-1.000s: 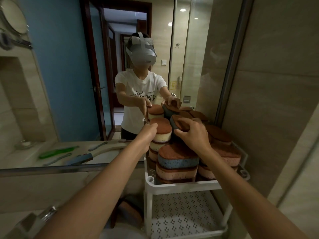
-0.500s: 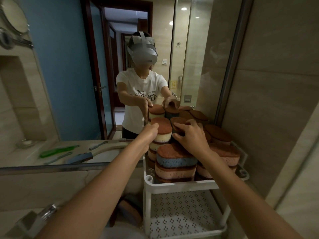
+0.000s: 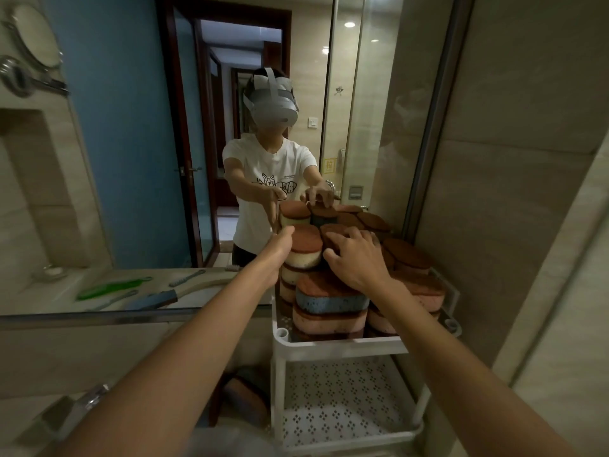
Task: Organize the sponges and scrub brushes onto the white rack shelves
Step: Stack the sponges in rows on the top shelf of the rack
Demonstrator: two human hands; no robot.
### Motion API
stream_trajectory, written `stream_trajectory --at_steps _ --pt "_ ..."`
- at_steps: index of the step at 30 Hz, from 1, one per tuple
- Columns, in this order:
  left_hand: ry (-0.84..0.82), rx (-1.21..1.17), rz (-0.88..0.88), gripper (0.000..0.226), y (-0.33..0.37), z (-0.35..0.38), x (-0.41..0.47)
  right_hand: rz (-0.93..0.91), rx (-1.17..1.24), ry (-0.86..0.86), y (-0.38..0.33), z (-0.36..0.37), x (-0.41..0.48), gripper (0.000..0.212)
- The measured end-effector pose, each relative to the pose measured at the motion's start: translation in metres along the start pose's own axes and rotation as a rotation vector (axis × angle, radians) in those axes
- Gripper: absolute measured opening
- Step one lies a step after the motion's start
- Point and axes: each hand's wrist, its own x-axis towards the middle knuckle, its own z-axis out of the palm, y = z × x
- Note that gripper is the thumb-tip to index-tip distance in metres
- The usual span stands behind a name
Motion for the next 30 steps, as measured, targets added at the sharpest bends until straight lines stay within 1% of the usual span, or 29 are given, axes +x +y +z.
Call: stream_trajectory --at_steps 4,7,9,11,12,14,15,17,20,22,24,25,27,29,30 --pt "0.082 0.012 0.069 0.049 0.004 -0.015 -0.018 -0.127 0.179 0.195 -0.022 0.000 -0.017 0.043" --pt "0.207 0.064 0.138 0.037 0.000 -0.040 -0.027 -0.254 0.341 0.291 -0.048 0.013 -0.035 0.033" --pt "0.282 0.048 0.175 0.025 -0.012 -0.061 -0.035 -0.295 0.441 0.332 -0.066 0.030 -0.049 0.029" --pt "0.340 0.015 0.167 0.017 -0.037 -0.083 -0.047 -0.311 0.536 0.342 -0.082 0.053 -0.067 0.028" --pt "0.364 0.000 0.161 0.017 -0.053 -0.093 -0.056 -0.317 0.589 0.333 -0.089 0.066 -0.078 0.027" --pt "0.403 -0.051 0.124 0.023 -0.095 -0.110 -0.069 -0.318 0.676 0.260 -0.100 0.099 -0.100 0.025" --pt "0.414 -0.063 0.081 0.024 -0.119 -0.118 -0.074 -0.301 0.694 0.189 -0.102 0.120 -0.111 0.023" --pt "0.384 -0.049 -0.045 0.022 -0.166 -0.128 -0.081 -0.221 0.682 -0.042 -0.105 0.165 -0.132 0.022" --pt "0.308 0.021 -0.246 0.011 -0.230 -0.135 -0.084 -0.082 0.613 -0.398 -0.103 0.228 -0.155 0.029" --pt "0.301 0.120 -0.314 0.013 -0.263 -0.140 -0.078 0.012 0.544 -0.556 -0.099 0.254 -0.162 0.034" --pt "0.289 0.237 -0.367 0.011 -0.284 -0.144 -0.067 0.049 0.465 -0.602 -0.094 0.270 -0.158 0.043" --pt "0.281 0.328 -0.379 0.016 -0.293 -0.147 -0.057 0.055 0.420 -0.601 -0.093 0.277 -0.152 0.047" --pt "0.244 0.492 -0.382 0.033 -0.306 -0.150 -0.036 0.088 0.353 -0.596 -0.091 0.290 -0.135 0.056" --pt "0.197 0.568 -0.364 0.050 -0.315 -0.150 -0.015 0.137 0.342 -0.633 -0.091 0.299 -0.119 0.061" --pt "0.178 0.584 -0.352 0.055 -0.319 -0.149 -0.006 0.164 0.323 -0.645 -0.091 0.303 -0.112 0.059"
